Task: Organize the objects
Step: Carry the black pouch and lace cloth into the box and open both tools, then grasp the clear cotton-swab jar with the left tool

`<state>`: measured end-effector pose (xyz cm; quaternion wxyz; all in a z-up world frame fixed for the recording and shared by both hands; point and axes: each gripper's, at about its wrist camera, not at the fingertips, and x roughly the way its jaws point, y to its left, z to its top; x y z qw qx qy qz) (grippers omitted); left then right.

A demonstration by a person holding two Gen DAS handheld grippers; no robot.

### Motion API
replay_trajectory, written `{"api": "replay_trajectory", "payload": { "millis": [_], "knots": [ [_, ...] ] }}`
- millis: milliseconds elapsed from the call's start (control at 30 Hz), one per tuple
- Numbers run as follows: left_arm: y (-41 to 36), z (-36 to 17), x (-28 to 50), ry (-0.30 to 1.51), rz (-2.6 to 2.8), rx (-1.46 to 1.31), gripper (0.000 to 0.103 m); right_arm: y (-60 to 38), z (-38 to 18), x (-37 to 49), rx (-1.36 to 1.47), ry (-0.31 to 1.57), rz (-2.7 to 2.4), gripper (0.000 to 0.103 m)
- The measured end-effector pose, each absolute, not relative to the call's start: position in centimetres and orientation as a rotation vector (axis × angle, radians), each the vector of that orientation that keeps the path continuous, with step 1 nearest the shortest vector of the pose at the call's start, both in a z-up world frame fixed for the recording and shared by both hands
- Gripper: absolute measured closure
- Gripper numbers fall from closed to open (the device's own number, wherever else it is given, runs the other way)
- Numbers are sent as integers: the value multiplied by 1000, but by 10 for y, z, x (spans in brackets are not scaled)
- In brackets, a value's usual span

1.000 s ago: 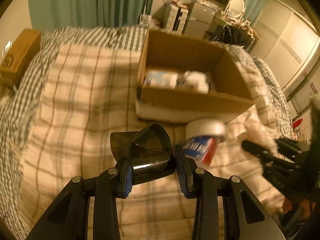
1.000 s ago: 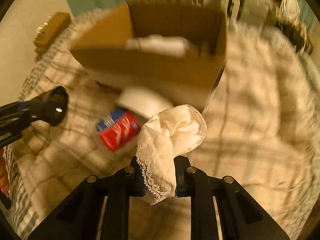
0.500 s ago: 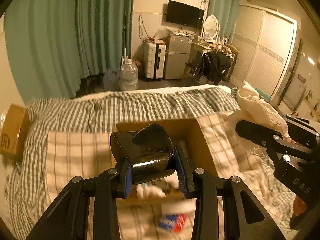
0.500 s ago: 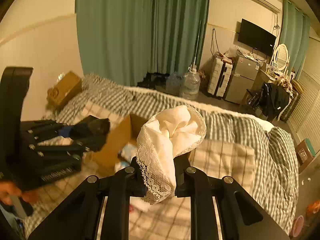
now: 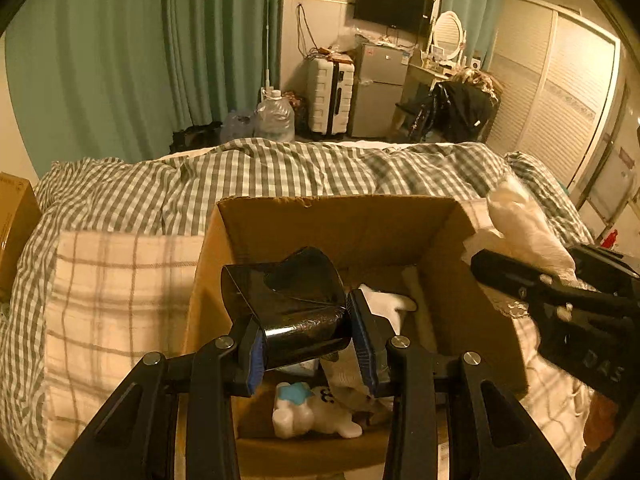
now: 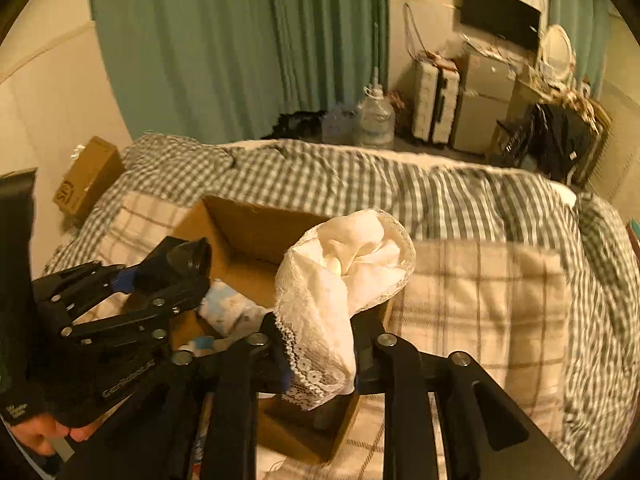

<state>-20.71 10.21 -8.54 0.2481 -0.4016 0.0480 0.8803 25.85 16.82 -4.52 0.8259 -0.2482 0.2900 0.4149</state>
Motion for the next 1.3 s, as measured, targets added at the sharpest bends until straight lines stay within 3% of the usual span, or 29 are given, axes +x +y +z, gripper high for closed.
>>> {"api": "replay_trajectory", "payload": {
  "millis": [33,67,167,233,367,433,500,700,933,1300],
  "knots": [
    [103,-85,-205,137,2396,-1087,52,166,-46,261,-518,616,874,43],
    [103,-84,-204,143,2400,-1079,48,162,-45,263,-493,605,877,32],
    [99,-73,-195,163,2424,-1042,31,153,-34,260,-469,577,871,26],
    [93,-58,-187,159,2448,-1008,24,146,-21,253,-461,543,862,25],
    [79,-22,-164,134,2456,-937,23,123,13,232,-422,494,856,23],
    [71,-4,-147,129,2486,-889,10,110,29,217,-415,462,854,21],
    [65,12,-132,118,2516,-838,5,96,43,200,-420,431,847,19],
    [41,37,-89,76,2566,-776,0,56,65,152,-425,379,845,16],
    [26,22,-66,60,2595,-823,0,29,52,129,-420,400,862,15],
    [19,-46,-72,42,2582,-1011,0,34,-28,153,-490,524,791,15]
  ]
}}
